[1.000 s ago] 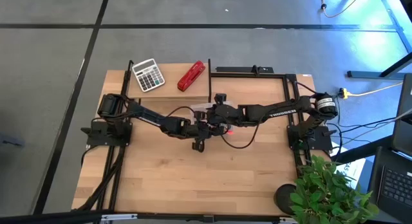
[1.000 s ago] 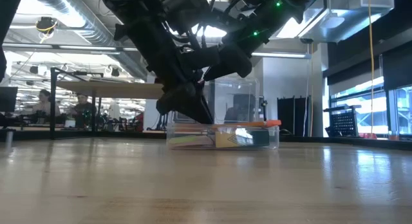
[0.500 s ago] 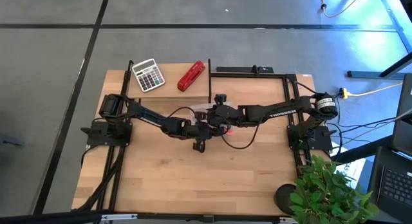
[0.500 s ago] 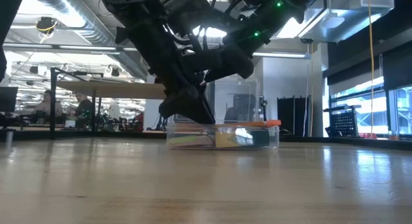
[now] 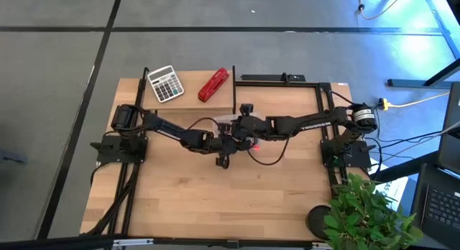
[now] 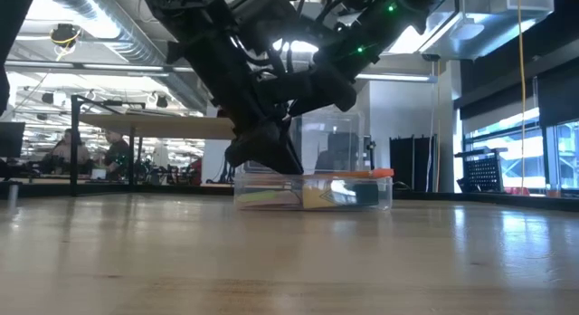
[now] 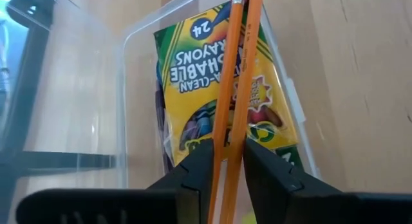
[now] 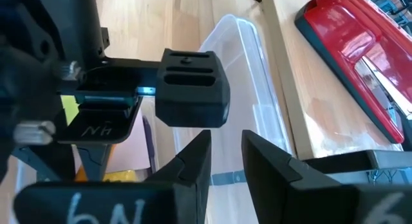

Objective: Pack school essentials
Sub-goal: Put the orange pencil into the supply box

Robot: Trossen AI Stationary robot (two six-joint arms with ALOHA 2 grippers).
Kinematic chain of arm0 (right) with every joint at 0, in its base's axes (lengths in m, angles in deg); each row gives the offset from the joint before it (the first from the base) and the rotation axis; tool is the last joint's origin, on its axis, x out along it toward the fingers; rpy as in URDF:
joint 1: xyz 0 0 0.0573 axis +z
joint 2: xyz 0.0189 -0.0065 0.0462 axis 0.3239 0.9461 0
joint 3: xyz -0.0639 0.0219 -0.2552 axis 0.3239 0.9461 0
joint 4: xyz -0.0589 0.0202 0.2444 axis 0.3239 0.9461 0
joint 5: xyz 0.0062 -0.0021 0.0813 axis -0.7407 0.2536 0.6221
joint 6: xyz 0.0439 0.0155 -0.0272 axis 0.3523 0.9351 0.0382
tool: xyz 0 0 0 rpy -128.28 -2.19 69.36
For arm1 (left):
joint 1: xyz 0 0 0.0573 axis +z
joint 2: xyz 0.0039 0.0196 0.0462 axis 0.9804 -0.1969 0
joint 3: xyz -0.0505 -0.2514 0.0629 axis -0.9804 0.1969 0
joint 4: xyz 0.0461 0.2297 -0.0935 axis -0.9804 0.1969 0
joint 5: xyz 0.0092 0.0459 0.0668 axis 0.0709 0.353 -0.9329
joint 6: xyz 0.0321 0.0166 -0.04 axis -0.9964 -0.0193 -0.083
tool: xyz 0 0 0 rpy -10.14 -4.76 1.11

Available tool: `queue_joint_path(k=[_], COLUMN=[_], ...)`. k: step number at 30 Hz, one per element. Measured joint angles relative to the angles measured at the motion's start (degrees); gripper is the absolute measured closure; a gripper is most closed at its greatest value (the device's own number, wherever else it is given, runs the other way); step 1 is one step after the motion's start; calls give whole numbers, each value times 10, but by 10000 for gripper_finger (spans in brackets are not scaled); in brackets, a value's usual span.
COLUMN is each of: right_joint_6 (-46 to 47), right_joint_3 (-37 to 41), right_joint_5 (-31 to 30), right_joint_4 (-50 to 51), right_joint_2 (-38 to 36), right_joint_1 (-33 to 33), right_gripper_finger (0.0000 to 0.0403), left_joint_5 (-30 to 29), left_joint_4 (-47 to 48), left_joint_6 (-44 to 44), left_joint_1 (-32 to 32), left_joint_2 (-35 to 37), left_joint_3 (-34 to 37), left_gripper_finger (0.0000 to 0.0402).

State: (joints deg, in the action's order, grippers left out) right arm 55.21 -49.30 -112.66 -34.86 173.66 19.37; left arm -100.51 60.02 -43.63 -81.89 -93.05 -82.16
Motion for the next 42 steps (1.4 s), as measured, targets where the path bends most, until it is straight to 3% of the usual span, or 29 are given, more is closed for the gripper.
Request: queue_joint_path(k=[30, 37, 42], right_joint_6=[2, 2, 3], right_joint_3=[0, -1, -1], right_joint_5=[1, 1, 2], right_joint_4=[2, 2, -1], right_joint_2=[0, 0, 0], right_joint_1=[0, 1, 1], right_gripper_finger=[313, 313, 313], left_joint_5=[10, -2, -42], left_joint_4=[6, 7, 5], left_joint_6=[-3, 49, 72], left_joint_1=[10, 10, 11], left_joint_2=[-1, -2, -2], left_joint_3=[-1, -1, -1], left_gripper_finger=[324, 324, 324])
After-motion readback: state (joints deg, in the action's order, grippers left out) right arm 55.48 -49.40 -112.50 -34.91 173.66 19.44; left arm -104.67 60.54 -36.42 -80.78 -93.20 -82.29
